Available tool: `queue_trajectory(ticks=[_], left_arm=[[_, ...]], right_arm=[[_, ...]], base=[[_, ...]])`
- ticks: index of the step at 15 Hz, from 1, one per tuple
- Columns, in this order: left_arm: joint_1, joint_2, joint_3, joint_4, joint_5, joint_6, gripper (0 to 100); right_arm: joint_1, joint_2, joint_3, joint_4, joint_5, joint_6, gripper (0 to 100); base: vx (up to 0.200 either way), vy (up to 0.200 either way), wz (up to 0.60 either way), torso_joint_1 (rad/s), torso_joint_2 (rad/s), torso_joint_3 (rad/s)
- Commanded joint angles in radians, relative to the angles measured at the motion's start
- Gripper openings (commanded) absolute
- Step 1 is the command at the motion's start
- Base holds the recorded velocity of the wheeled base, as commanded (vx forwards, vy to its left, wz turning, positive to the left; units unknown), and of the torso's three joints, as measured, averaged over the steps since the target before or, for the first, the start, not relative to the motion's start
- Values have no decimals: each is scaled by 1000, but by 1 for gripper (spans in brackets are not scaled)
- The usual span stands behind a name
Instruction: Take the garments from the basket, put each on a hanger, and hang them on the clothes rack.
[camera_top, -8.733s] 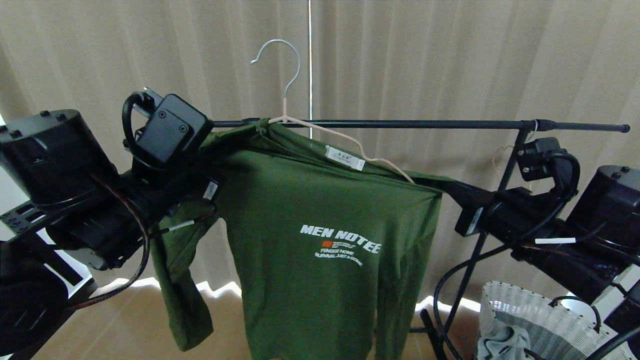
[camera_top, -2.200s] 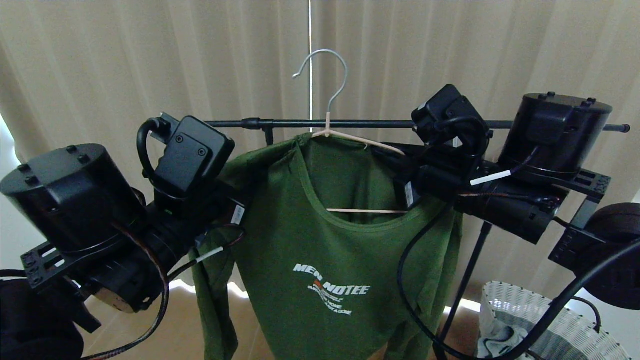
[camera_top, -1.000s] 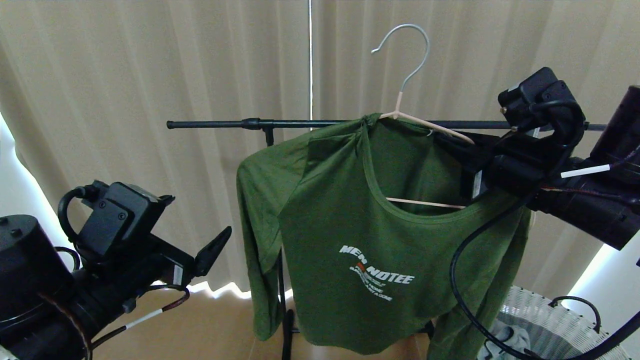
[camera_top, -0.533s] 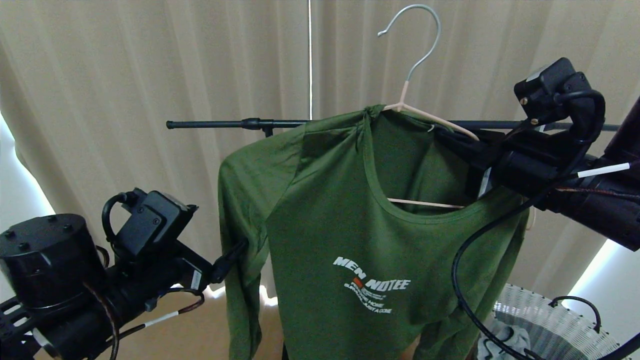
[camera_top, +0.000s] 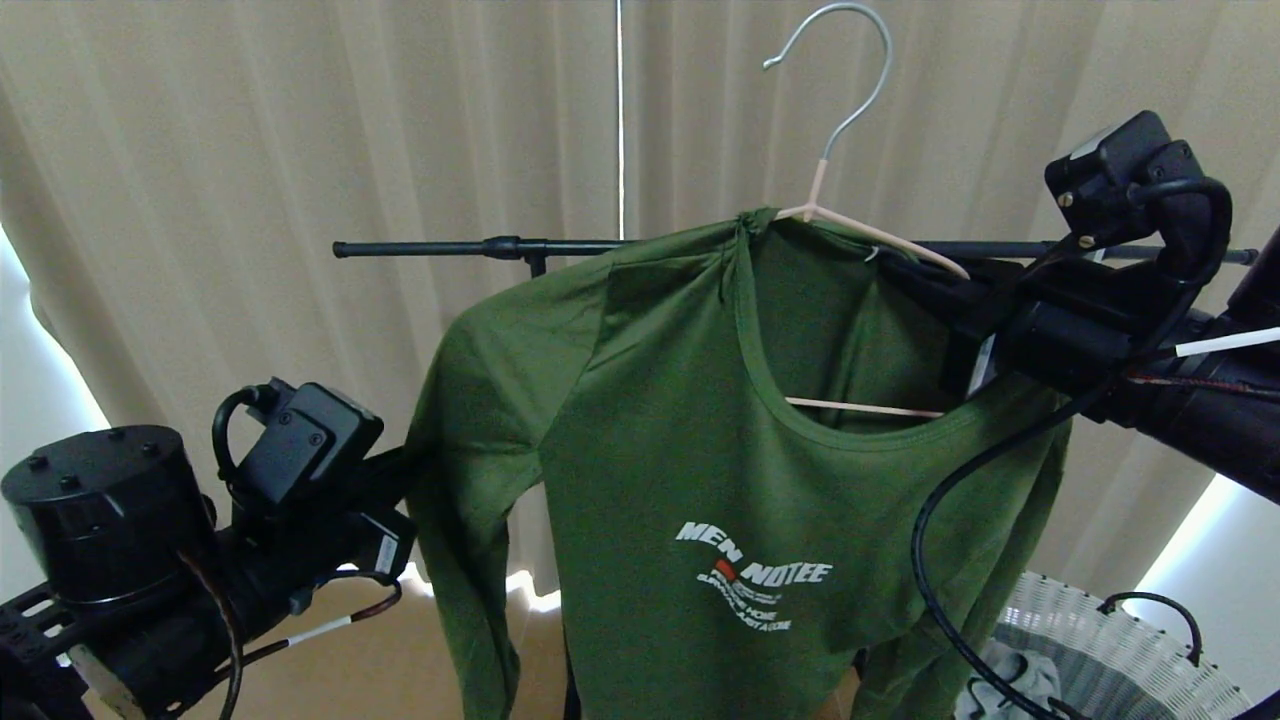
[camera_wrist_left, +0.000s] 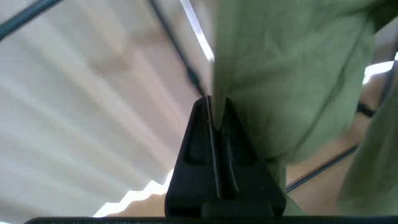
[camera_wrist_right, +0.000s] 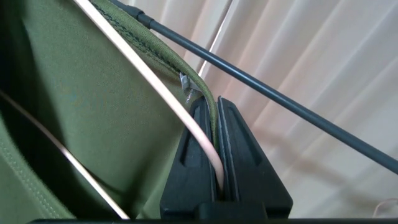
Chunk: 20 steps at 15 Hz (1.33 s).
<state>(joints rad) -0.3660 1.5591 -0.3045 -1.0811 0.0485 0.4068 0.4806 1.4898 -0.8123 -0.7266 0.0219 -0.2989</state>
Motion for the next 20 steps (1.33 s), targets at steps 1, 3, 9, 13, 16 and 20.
queue_trajectory(ticks=[1,3,9,13,16,20], left_arm=[[53,1,25,-2,1,1,0],[78,-4,39,-2,1,1,0],[124,4,62,-42,2,33,0],[125,-5,61,-43,5,50,0],[121,-28,53,-43,-1,18,100],[27,-114,36,-43,-2,-143,100]], right_arm=[[-5,-9,2,1,-2,-2,0],[-22,-19,4,6,-5,-2,0],[-71,-22,15,10,-7,-6,0],[-71,-20,22,12,-7,-6,0],[-73,-23,24,15,-30,-6,0],[-111,-28,30,70,-89,-8,0]], base=[[0,0,0,0,0,0],[0,0,0,0,0,0],[0,0,0,0,0,0],[0,0,0,0,0,0],[0,0,0,0,0,0],[0,0,0,0,0,0]])
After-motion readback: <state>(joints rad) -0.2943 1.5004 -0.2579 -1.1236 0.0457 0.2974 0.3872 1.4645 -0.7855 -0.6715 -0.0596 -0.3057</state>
